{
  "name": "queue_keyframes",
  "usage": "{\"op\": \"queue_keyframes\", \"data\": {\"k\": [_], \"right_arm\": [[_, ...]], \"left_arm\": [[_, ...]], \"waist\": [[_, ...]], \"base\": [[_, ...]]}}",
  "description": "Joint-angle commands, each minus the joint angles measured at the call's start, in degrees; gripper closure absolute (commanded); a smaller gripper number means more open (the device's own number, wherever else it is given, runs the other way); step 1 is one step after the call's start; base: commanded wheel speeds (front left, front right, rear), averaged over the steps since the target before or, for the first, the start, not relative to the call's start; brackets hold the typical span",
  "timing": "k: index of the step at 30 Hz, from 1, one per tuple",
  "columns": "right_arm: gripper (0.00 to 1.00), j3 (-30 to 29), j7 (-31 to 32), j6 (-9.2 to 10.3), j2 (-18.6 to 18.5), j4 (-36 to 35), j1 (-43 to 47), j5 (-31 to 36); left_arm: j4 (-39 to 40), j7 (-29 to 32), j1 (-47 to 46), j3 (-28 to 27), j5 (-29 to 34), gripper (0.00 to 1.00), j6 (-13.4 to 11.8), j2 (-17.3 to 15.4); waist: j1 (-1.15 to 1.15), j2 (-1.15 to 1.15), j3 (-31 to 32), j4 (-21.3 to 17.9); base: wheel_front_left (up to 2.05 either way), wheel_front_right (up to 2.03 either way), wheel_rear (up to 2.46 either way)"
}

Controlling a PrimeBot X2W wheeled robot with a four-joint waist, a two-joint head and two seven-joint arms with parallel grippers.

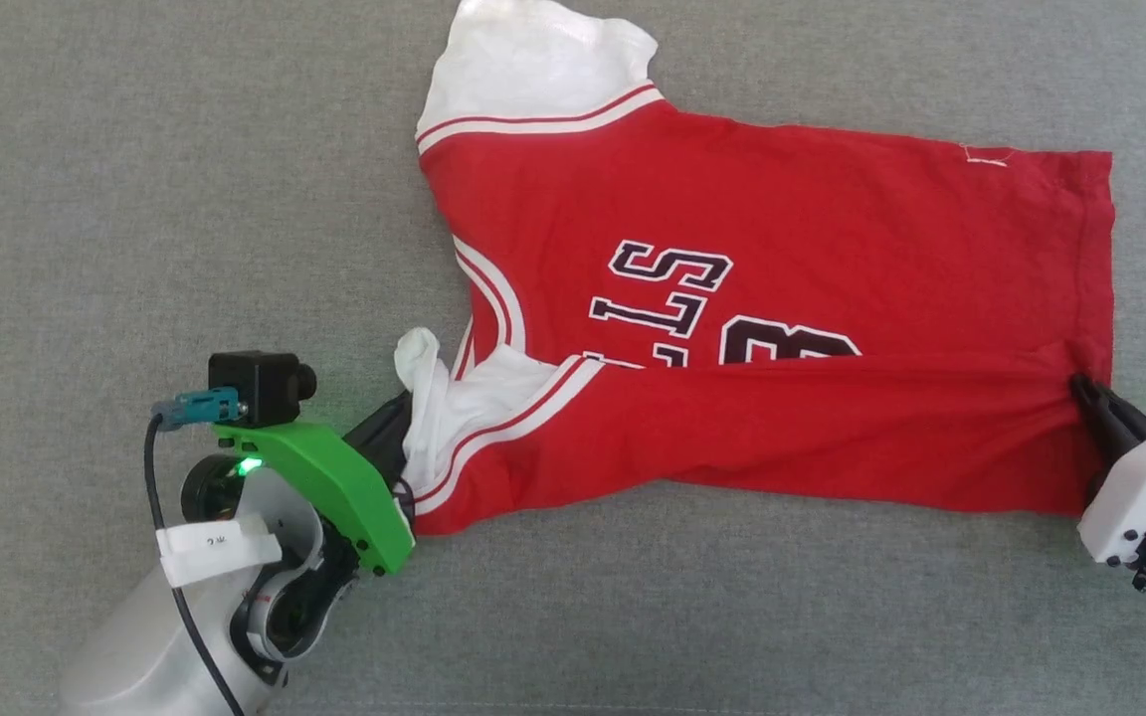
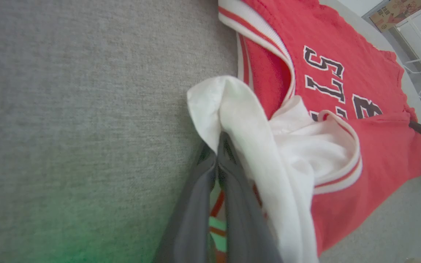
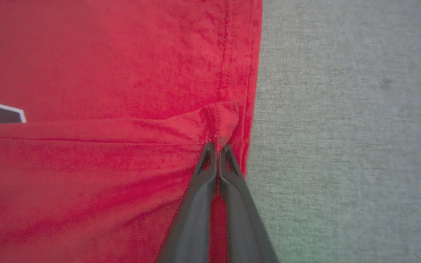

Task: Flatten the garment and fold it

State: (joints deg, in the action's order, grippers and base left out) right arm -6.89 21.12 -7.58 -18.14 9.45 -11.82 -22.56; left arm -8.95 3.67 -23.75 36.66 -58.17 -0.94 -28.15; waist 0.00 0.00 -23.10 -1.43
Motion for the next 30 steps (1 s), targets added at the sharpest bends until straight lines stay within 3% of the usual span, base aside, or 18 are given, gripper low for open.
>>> {"op": "queue_keyframes", "data": {"k": [1, 2, 3, 4, 5, 6, 8, 9, 10, 18, 25, 30], "right_arm": [[1.00, 0.0, 0.0, 0.09, 0.0, 0.9, -0.8, -0.2], [0.91, -0.1, 0.1, 0.09, 0.1, 1.1, -0.9, -0.3], [0.62, -0.1, 0.0, 0.09, 0.1, 1.3, -1.1, -0.3], [0.00, -0.3, -0.2, 0.09, 0.3, 1.5, -1.3, -0.2], [0.00, -0.5, -0.5, 0.09, 0.6, 1.6, -1.4, -0.3], [0.00, -0.7, -0.7, 0.09, 0.8, 1.7, -1.6, -0.2], [0.00, -0.8, -1.1, 0.09, 0.9, 1.7, -1.6, 0.0], [0.00, -0.9, -1.2, 0.09, 0.9, 1.7, -1.5, 0.0], [0.00, -1.1, -1.4, 0.09, 1.0, 1.5, -1.4, -0.1], [0.00, -4.2, -2.4, 0.09, 2.1, -3.6, 1.6, -0.3], [0.00, -11.1, -8.3, 0.09, 7.6, -11.3, 6.0, 4.9], [0.00, -13.6, -13.0, 0.09, 12.6, -15.7, 10.2, 10.5]], "left_arm": [[-0.7, -0.6, -1.0, -0.1, -0.3, 1.00, 0.5, 0.5], [-1.0, -0.9, -1.1, -0.3, -0.6, 1.00, 0.7, 0.9], [-1.2, -1.1, -1.3, -0.3, -0.6, 1.00, 0.9, 1.0], [-1.5, -1.4, -1.4, -0.4, -0.7, 1.00, 1.0, 1.3], [-1.7, -1.9, -1.5, -0.6, -0.8, 0.91, 1.1, 1.5], [-1.9, -2.2, -1.5, -0.6, -0.8, 0.69, 1.3, 1.7], [-2.0, -2.9, -1.5, -0.8, -1.0, 0.53, 1.6, 2.1], [-2.0, -3.3, -1.5, -1.0, -1.1, 0.31, 1.7, 2.3], [-1.9, -3.7, -1.4, -1.2, -1.3, 0.00, 1.8, 2.4], [1.7, -9.3, 2.1, -4.3, -0.9, 0.00, 0.4, 0.8], [9.5, -17.9, 10.1, -10.2, 4.3, 0.00, -6.3, -0.7], [17.7, -18.6, 17.5, -17.4, 13.0, 0.00, -9.2, 2.5]], "waist": [[0.00, 0.00, -0.2, 0.1], [0.00, 0.00, -0.2, 0.1], [0.00, 0.00, -0.2, 0.1], [0.00, 0.00, -0.2, 0.1], [0.00, 0.00, 0.0, 0.1], [0.00, 0.00, 0.2, 0.1], [0.00, 0.00, 0.9, 0.3], [0.00, 0.00, 1.3, 0.3], [0.00, 0.00, 1.8, 0.5], [0.00, 0.00, 6.3, 0.9], [0.00, 0.00, 10.8, 1.3], [0.00, 0.00, 13.1, 1.3]], "base": [[0.00, 0.00, 0.00], [0.00, 0.00, 0.00], [0.00, 0.00, 0.00], [0.00, 0.00, 0.00], [0.00, 0.00, 0.00], [0.00, 0.00, 0.00], [0.00, 0.00, 0.00], [0.00, 0.00, 0.00], [0.00, 0.00, 0.00], [0.00, 0.00, 0.00], [0.00, 0.00, 0.00], [0.00, 0.00, 0.00]]}}
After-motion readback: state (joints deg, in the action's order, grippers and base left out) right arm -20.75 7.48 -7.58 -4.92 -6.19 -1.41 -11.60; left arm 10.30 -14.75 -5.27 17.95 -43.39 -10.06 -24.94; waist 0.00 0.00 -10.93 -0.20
